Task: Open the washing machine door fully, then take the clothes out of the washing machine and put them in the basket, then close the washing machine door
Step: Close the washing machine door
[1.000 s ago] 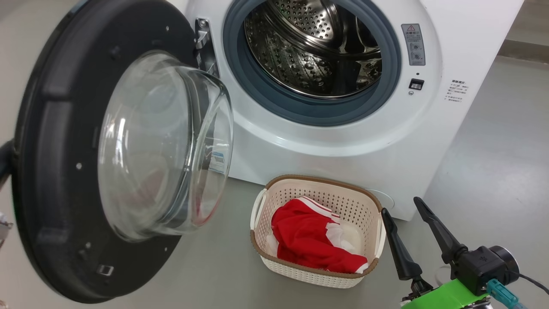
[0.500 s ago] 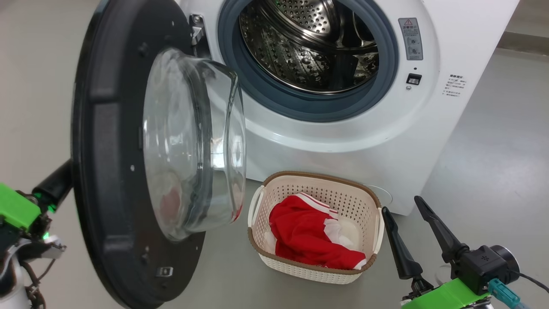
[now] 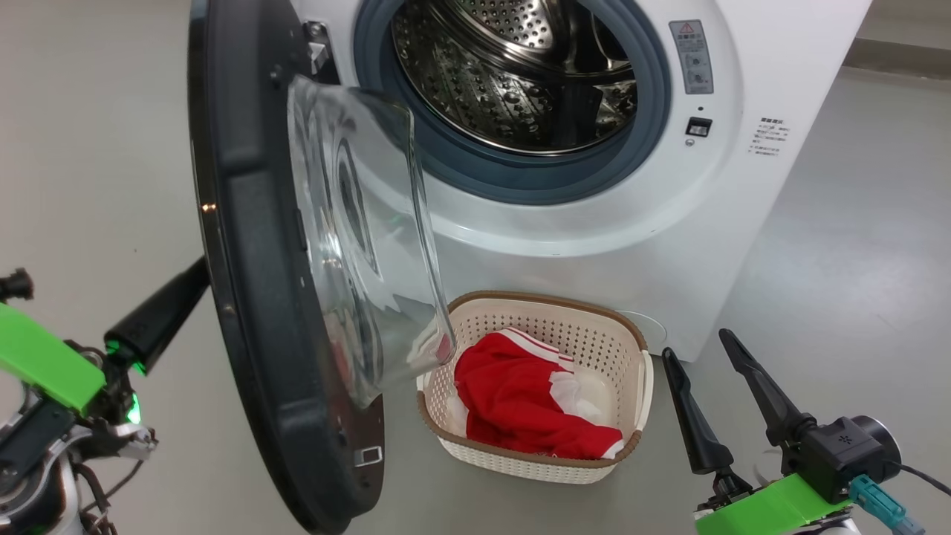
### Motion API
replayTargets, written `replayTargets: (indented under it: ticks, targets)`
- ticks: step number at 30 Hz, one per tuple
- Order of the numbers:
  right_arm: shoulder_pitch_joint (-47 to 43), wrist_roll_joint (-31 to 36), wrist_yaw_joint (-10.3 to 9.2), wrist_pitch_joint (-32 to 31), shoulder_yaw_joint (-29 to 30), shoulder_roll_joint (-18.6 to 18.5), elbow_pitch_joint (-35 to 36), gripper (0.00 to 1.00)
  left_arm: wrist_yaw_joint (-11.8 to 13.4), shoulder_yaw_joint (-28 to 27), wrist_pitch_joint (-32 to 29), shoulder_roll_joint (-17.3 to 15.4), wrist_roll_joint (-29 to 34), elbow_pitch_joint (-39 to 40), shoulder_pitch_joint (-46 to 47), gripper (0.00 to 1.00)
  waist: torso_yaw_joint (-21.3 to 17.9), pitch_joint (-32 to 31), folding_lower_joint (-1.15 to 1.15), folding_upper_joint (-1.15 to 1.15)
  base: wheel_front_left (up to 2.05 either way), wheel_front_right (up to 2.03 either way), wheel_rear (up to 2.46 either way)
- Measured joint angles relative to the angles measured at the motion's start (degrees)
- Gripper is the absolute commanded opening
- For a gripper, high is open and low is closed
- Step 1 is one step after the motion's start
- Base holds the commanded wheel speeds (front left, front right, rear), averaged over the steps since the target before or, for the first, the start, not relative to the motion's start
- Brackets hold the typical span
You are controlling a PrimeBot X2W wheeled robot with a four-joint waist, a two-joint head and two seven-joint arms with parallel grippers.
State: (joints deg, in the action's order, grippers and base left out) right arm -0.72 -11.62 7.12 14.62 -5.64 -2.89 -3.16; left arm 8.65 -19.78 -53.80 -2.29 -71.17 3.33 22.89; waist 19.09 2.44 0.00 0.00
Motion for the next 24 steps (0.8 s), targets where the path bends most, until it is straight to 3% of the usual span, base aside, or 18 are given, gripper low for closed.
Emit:
replayTargets:
  ticks: [15, 24]
  targets:
    - [0.22, -0.83, 0.0, 0.0, 0.07, 0.01, 0.03, 1.0, 1.49, 6.24, 3.68, 0.05, -9.33, 1.96, -2.2, 0.0, -3.61, 1.09, 0.0, 0.0, 0.0, 0.0, 0.0]
    - [1.16, -0.83, 0.0, 0.0, 0.2, 0.01, 0.01, 1.0, 1.51, 8.45, 5.65, 0.3, -10.06, 3.01, -4.23, 0.0, -5.25, 1.22, 0.0, 0.0, 0.0, 0.0, 0.0]
